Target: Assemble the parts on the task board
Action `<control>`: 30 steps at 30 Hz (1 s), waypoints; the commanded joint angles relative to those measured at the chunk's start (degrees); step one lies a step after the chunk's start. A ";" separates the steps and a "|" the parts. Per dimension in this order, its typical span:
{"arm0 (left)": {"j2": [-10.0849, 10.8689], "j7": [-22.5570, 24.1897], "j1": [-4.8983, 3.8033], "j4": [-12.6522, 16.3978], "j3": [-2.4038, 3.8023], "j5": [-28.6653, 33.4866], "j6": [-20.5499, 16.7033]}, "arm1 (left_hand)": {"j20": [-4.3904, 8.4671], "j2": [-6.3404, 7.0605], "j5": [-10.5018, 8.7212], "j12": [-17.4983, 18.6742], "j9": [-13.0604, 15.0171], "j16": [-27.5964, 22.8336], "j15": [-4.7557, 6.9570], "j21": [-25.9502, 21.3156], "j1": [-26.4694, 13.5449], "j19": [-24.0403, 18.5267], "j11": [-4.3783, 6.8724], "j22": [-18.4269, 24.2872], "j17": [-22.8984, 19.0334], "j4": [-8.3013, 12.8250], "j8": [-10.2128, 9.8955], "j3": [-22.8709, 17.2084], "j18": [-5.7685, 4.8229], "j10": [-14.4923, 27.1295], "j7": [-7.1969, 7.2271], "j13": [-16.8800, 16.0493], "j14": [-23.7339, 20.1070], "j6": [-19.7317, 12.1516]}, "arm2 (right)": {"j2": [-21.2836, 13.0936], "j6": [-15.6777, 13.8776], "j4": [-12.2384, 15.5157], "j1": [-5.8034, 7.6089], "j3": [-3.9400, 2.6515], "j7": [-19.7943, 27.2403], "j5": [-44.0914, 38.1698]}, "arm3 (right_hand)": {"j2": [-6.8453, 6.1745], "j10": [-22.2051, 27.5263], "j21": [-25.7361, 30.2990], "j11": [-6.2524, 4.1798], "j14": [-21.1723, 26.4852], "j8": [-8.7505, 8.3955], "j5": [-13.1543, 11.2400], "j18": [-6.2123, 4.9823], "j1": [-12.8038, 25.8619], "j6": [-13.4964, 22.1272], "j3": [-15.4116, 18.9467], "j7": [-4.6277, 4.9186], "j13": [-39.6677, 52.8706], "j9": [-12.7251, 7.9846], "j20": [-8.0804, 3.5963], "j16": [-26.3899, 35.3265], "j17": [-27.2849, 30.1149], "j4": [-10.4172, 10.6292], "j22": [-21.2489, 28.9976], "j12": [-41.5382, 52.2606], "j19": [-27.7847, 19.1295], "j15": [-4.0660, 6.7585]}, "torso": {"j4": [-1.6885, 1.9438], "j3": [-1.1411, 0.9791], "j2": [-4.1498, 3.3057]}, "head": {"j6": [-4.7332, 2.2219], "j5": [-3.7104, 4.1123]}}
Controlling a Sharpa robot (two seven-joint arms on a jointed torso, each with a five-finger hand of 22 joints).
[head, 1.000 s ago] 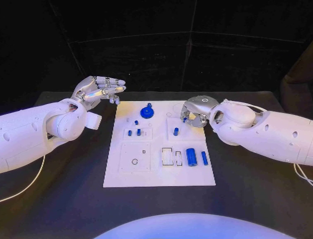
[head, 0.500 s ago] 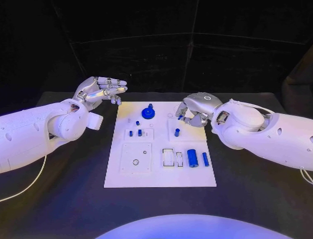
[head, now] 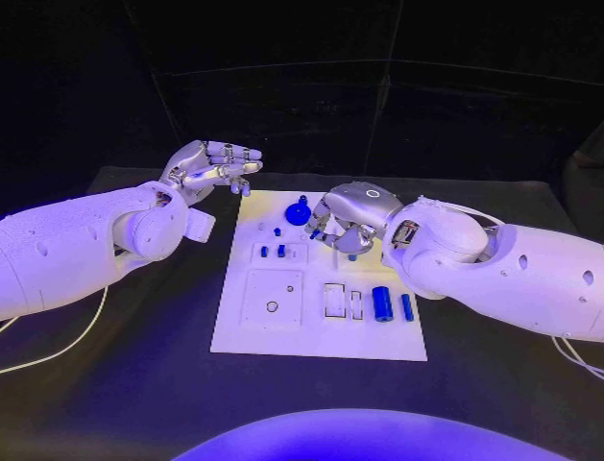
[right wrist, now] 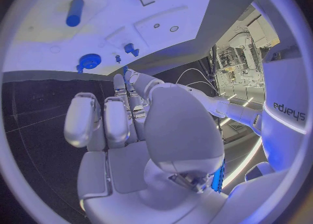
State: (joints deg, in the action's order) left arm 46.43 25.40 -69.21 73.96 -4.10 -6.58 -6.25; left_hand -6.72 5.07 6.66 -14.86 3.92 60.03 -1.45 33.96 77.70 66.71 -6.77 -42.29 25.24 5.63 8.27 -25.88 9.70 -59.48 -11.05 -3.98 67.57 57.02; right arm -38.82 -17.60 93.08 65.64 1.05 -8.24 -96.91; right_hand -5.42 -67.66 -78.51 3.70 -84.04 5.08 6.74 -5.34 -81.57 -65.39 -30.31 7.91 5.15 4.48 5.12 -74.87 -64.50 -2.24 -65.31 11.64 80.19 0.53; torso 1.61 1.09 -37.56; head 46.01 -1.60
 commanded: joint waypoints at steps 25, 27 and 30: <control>-0.35 0.98 -0.18 0.42 0.06 0.38 0.71 | -0.09 0.44 0.13 -0.21 -0.07 -0.38 -0.03 -0.18 -0.49 -0.32 -0.16 0.02 -0.10 0.40 0.09 0.04 0.71 0.21 -0.14 0.06 -0.28 -0.22 | 5.59 6.51 -3.45 -3.93 1.44 2.68 -1.28 | -0.16 -0.21 -0.17 0.30 -1.92 -0.25 0.35 0.60 0.50 -0.01 -0.31 0.27 -0.15 -0.10 -0.11 -0.21 0.06 -0.65 0.07 -0.58 0.16 0.38 | -0.10 -0.11 -0.03 | 1.80 -2.95; -0.37 0.96 -0.18 0.42 0.06 0.40 0.75 | -0.09 0.44 0.13 -0.21 -0.07 -0.38 -0.03 -0.18 -0.49 -0.32 -0.16 0.02 -0.10 0.40 0.09 0.04 0.71 0.21 -0.14 0.06 -0.28 -0.22 | 5.77 6.71 -3.59 -4.04 1.45 2.64 -1.36 | -0.16 -0.21 -0.17 0.30 -1.92 -0.25 0.35 0.60 0.50 -0.01 -0.31 0.27 -0.15 -0.10 -0.11 -0.21 0.06 -0.65 0.07 -0.58 0.16 0.38 | -0.09 -0.10 -0.01 | 1.85 -3.00; -0.38 0.96 -0.18 0.43 0.06 0.41 0.79 | -0.09 0.44 0.13 -0.21 -0.07 -0.38 -0.03 -0.18 -0.49 -0.32 -0.16 0.02 -0.10 0.40 0.09 0.04 0.71 0.21 -0.14 0.06 -0.28 -0.22 | 6.06 6.97 -3.91 -4.15 1.45 2.57 -1.57 | -0.16 -0.21 -0.17 0.30 -1.92 -0.25 0.35 0.60 0.50 -0.01 -0.31 0.27 -0.15 -0.10 -0.11 -0.21 0.06 -0.65 0.07 -0.58 0.16 0.38 | -0.07 -0.09 0.01 | 1.98 -3.06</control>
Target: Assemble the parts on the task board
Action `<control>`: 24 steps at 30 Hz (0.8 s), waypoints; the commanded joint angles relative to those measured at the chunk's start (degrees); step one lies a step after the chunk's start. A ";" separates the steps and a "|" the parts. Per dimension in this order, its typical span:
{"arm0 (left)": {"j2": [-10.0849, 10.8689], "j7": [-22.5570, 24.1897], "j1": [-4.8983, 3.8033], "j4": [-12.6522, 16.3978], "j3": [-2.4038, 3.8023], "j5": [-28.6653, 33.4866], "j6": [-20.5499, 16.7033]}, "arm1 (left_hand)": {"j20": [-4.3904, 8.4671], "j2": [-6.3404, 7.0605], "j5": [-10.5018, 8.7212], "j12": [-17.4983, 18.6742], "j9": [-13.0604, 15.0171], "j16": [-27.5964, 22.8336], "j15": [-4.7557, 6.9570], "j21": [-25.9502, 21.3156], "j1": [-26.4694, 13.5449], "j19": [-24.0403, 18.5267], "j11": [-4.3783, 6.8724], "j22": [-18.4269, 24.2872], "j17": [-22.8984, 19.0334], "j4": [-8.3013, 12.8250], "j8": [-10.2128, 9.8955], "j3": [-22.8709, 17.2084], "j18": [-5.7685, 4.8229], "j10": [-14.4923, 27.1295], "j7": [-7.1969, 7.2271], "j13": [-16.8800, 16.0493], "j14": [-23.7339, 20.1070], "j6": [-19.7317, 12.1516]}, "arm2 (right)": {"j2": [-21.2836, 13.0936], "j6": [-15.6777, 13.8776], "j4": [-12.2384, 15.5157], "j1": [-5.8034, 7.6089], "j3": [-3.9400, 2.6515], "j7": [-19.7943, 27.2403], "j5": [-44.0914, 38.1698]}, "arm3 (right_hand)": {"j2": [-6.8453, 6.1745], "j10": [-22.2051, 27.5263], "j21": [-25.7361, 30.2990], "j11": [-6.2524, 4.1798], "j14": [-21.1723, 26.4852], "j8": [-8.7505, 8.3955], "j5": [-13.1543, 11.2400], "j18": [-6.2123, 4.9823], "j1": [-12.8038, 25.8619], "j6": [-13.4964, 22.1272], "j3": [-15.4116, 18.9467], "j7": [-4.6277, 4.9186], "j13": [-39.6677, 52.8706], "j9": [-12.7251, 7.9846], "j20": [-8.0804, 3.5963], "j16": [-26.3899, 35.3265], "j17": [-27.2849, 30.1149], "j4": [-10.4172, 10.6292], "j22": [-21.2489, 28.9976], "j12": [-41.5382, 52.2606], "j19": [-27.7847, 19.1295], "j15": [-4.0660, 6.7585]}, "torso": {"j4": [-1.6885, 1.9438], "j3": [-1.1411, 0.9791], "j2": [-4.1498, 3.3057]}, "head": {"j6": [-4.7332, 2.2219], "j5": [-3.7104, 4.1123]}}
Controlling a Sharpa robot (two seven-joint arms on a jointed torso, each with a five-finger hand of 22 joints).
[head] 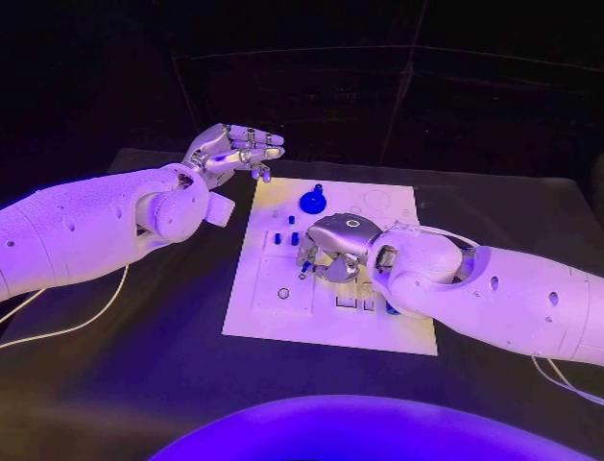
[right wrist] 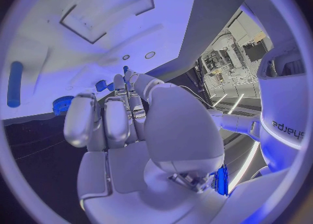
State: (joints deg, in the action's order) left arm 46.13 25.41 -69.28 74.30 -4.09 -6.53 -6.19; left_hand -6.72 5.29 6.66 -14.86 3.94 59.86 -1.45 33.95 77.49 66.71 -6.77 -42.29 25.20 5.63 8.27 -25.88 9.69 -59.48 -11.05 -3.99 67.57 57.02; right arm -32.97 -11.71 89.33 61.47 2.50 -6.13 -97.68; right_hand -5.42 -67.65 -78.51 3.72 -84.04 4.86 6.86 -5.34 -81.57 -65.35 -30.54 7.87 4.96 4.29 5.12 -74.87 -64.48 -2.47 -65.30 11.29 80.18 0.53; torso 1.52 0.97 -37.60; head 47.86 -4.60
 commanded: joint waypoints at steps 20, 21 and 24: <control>0.03 0.86 -0.12 0.16 0.05 0.38 0.72 | -0.14 0.25 0.14 -0.33 -0.08 -0.23 -0.07 -0.19 -0.40 -0.36 -0.19 0.03 -0.14 0.39 0.13 0.12 0.72 0.25 -0.17 0.07 -0.28 -0.28 | 1.58 2.24 -1.28 -0.57 0.04 -0.54 -3.14 | -0.16 -0.20 -0.12 0.32 -1.91 -0.08 0.31 0.58 0.58 -0.01 -0.11 0.33 0.02 0.07 -0.11 -0.17 0.14 -0.47 0.18 -0.29 0.10 0.35 | 0.02 0.03 0.04 | 0.55 -0.26; 0.03 0.85 -0.12 0.15 0.05 0.38 0.74 | -0.14 0.25 0.14 -0.33 -0.08 -0.23 -0.07 -0.19 -0.40 -0.36 -0.19 0.03 -0.14 0.39 0.13 0.12 0.72 0.25 -0.17 0.07 -0.28 -0.28 | 1.64 2.40 -1.30 -0.60 0.04 -0.55 -3.17 | -0.16 -0.20 -0.12 0.32 -1.91 -0.08 0.31 0.58 0.58 -0.01 -0.11 0.33 0.02 0.07 -0.11 -0.17 0.14 -0.47 0.18 -0.29 0.10 0.35 | 0.02 0.03 0.04 | 0.55 -0.26; 0.01 0.81 -0.12 0.14 0.05 0.38 0.80 | -0.14 0.25 0.14 -0.33 -0.08 -0.23 -0.07 -0.19 -0.40 -0.36 -0.19 0.03 -0.14 0.39 0.13 0.12 0.72 0.25 -0.17 0.07 -0.28 -0.28 | 1.78 2.88 -1.36 -0.66 0.05 -0.57 -3.23 | -0.17 -0.20 -0.11 0.33 -1.90 -0.10 0.32 0.58 0.62 -0.01 -0.11 0.34 0.01 0.06 -0.11 -0.15 0.19 -0.48 0.19 -0.30 0.09 0.34 | 0.01 0.01 0.03 | 0.69 -0.33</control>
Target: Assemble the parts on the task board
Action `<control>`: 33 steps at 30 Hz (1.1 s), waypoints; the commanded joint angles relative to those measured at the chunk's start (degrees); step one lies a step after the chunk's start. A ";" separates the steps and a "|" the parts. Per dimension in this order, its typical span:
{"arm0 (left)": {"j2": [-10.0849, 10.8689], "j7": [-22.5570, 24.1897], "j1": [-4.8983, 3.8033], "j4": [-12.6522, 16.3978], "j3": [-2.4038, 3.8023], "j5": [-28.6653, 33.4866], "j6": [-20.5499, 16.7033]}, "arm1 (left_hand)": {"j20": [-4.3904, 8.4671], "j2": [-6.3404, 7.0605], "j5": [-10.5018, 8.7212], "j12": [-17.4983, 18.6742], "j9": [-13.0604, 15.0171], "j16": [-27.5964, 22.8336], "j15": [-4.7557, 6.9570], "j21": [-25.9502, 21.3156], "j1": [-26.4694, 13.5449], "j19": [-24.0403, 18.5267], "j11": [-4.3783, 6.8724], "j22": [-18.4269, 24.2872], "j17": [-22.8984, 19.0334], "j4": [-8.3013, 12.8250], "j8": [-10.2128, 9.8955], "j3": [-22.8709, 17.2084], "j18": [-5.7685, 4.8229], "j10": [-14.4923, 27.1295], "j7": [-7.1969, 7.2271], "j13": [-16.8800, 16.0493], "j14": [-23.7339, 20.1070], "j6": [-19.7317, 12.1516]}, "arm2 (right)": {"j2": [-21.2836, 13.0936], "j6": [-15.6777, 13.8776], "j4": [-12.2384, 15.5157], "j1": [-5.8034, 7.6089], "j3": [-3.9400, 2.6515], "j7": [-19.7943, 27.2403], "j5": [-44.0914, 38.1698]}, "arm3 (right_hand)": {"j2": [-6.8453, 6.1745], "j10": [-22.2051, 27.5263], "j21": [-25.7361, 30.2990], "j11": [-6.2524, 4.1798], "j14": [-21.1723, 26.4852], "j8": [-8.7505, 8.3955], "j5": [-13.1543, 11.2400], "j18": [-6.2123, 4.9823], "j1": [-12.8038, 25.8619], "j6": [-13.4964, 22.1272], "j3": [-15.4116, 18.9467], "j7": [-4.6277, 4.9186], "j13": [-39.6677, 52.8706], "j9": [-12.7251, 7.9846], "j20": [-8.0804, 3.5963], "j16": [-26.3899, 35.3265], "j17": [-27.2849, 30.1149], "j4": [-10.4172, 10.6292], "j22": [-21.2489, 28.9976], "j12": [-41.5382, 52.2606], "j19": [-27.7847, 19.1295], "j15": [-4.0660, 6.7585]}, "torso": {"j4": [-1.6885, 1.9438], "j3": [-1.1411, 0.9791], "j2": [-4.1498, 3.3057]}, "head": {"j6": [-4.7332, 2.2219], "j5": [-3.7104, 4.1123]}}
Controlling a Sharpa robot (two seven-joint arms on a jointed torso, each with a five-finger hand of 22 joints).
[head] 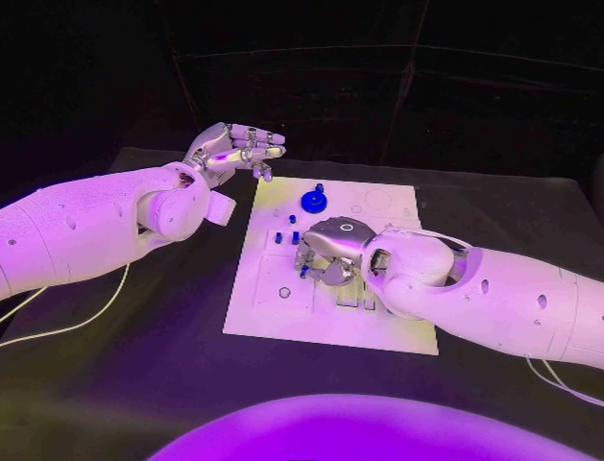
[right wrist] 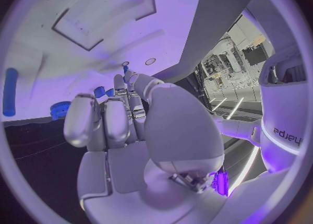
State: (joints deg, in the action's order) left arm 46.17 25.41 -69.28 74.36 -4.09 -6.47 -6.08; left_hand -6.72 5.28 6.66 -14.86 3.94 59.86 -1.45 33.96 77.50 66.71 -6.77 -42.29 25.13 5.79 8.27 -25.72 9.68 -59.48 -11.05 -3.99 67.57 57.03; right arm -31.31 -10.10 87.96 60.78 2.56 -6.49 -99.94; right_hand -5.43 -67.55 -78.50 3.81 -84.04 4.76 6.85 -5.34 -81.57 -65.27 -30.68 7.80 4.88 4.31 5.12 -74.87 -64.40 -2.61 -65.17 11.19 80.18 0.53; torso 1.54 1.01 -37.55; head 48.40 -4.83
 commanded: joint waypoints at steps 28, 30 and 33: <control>-0.07 0.19 -0.14 -0.22 0.05 0.32 0.83 | -0.15 0.18 0.16 -0.41 -0.08 -0.25 -0.08 -0.19 -0.39 -0.38 -0.20 0.03 -0.14 0.27 0.17 -0.06 0.73 0.31 -0.20 0.08 -0.29 -0.32 | 1.48 1.70 -1.20 -0.10 0.05 -0.96 -2.84 | -3.08 5.17 1.13 2.09 -1.32 -1.30 0.93 0.17 5.57 5.32 2.71 1.88 -1.27 -0.66 1.23 0.65 1.94 1.03 2.43 -3.74 -1.24 -1.19 | -0.01 0.01 -0.03 | 0.47 -0.22; -0.08 0.03 -0.16 -0.26 0.05 0.32 0.90 | -0.15 0.18 0.16 -0.41 -0.08 -0.25 -0.08 -0.19 -0.39 -0.38 -0.20 0.03 -0.14 0.27 0.17 -0.06 0.73 0.31 -0.20 0.08 -0.29 -0.32 | 1.48 1.43 -1.25 -0.10 0.05 -0.95 -2.85 | -3.24 5.83 1.27 2.25 -1.24 -1.27 0.93 0.11 5.80 5.96 3.12 1.96 -1.26 -0.64 1.37 0.76 2.19 1.10 2.68 -3.97 -1.37 -1.31 | 0.04 0.01 0.02 | 0.53 -0.22; -0.09 -0.14 -0.18 -0.28 0.05 0.32 1.00 | -0.15 0.18 0.16 -0.41 -0.08 -0.25 -0.08 -0.19 -0.39 -0.38 -0.20 0.03 -0.14 0.27 0.17 -0.06 0.73 0.31 -0.20 0.08 -0.29 -0.32 | 1.41 0.52 -1.19 -0.10 0.06 -0.83 -2.81 | -3.28 6.18 1.37 2.33 -1.19 -1.24 0.94 0.07 5.87 6.21 3.35 1.99 -1.25 -0.62 1.43 0.84 2.36 1.13 2.86 -4.07 -1.46 -1.36 | -0.01 0.00 0.02 | 0.56 -0.26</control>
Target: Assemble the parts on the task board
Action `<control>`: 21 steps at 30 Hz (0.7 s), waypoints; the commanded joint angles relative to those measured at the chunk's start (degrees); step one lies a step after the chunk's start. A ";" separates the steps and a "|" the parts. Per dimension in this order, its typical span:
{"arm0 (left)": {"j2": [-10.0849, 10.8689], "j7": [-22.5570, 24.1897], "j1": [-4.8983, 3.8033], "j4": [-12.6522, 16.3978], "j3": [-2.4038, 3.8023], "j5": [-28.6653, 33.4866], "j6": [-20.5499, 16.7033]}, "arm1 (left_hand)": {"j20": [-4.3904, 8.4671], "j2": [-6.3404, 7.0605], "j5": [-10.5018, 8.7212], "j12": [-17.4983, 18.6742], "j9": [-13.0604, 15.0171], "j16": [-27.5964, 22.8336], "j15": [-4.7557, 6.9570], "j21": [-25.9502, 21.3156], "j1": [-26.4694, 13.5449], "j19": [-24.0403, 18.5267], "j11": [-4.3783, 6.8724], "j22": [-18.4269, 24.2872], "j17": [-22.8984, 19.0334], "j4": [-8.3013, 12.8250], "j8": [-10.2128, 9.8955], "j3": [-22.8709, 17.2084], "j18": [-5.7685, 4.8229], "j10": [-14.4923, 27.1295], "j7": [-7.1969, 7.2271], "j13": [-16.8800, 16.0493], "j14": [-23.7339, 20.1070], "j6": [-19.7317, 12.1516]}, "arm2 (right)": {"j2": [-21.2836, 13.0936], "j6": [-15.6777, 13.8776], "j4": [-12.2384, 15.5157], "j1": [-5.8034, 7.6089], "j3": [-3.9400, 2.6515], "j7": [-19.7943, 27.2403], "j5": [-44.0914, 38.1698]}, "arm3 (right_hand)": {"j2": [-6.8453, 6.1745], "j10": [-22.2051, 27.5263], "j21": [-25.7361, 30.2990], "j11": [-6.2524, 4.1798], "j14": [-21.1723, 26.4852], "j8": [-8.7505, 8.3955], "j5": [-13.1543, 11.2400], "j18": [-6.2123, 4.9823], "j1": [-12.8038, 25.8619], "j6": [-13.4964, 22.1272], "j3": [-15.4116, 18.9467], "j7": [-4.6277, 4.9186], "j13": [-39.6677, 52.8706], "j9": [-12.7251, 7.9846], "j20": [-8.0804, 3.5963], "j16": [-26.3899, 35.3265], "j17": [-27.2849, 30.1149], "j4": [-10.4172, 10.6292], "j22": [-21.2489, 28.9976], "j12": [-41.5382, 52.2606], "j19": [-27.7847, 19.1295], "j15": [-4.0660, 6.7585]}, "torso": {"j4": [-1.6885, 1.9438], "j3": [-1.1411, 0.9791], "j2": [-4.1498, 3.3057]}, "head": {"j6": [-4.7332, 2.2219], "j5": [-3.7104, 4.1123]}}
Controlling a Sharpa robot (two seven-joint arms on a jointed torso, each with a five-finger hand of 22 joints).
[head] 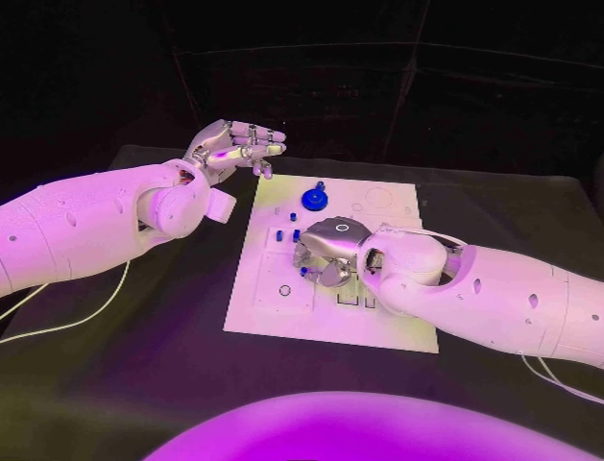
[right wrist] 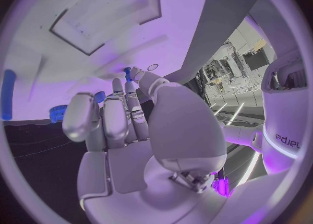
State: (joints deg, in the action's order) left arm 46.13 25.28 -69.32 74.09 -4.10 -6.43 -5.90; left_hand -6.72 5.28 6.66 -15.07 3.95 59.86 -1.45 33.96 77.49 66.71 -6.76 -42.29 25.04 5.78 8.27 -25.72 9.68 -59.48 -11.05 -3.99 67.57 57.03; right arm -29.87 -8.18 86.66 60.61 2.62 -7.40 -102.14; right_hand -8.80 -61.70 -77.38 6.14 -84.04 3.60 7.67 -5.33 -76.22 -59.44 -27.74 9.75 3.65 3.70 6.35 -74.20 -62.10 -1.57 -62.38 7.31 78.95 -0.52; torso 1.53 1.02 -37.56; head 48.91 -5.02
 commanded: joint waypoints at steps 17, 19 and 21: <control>0.27 -0.15 -0.15 -0.03 0.04 0.28 0.94 | -0.16 0.17 0.17 -0.25 -0.08 -0.25 -0.09 -0.19 -0.37 -0.39 -0.21 0.03 -0.09 0.31 0.19 -0.05 0.74 0.35 -0.21 0.08 -0.29 -0.34 | -9.68 -6.87 7.55 0.68 -0.21 -1.47 3.79 | -0.34 0.85 0.56 -0.17 -1.01 -0.06 0.70 -0.06 0.86 1.52 1.55 -0.37 0.05 0.03 0.30 0.60 1.04 0.21 0.65 -0.04 -0.43 -0.26 | -0.18 0.03 0.10 | -1.37 1.22; 0.31 -0.11 -0.15 -0.03 0.04 0.28 0.97 | -0.16 0.17 0.17 -0.25 -0.08 -0.25 -0.09 -0.19 -0.37 -0.39 -0.21 0.03 -0.09 0.31 0.19 -0.05 0.74 0.35 -0.21 0.08 -0.29 -0.34 | -11.39 -6.36 7.95 1.54 -0.31 -2.39 4.29 | -0.94 3.36 2.58 0.09 -0.66 -0.07 0.14 -0.73 1.01 2.62 2.83 -0.30 -0.10 0.00 0.51 1.40 2.37 0.21 4.57 -0.95 -2.12 -0.40 | -0.24 0.01 0.08 | -1.68 1.57; 0.32 -0.09 -0.15 -0.05 0.03 0.28 1.03 | -0.16 0.17 0.17 -0.25 -0.08 -0.25 -0.09 -0.19 -0.37 -0.39 -0.21 0.03 -0.09 0.31 0.19 -0.05 0.74 0.35 -0.21 0.08 -0.29 -0.34 | -12.65 -6.04 7.96 2.41 -0.37 -3.09 4.54 | -1.28 5.72 3.78 0.15 -0.46 -0.11 -0.93 -1.07 1.01 4.04 4.59 -0.99 -0.01 -0.04 0.74 1.97 3.35 0.31 6.55 -1.58 -3.00 -0.65 | -0.34 0.03 0.09 | -1.89 1.76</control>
State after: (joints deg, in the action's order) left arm 46.43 24.94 -69.37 74.01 -4.11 -6.41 -5.63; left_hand -6.72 5.28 6.66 -15.07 3.95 59.86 -1.45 33.96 77.50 66.71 -6.76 -42.29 25.05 5.78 8.27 -25.72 9.66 -59.49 -11.05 -4.00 67.57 57.03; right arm -42.27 -13.68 94.28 62.58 2.32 -8.19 -99.49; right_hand -9.51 -56.58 -73.98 6.30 -83.95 3.60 6.99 -5.33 -75.11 -55.75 -23.53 8.90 3.63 3.71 6.99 -72.42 -59.01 -1.27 -56.45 5.96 76.28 -0.85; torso 1.33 1.01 -37.46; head 47.32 -3.55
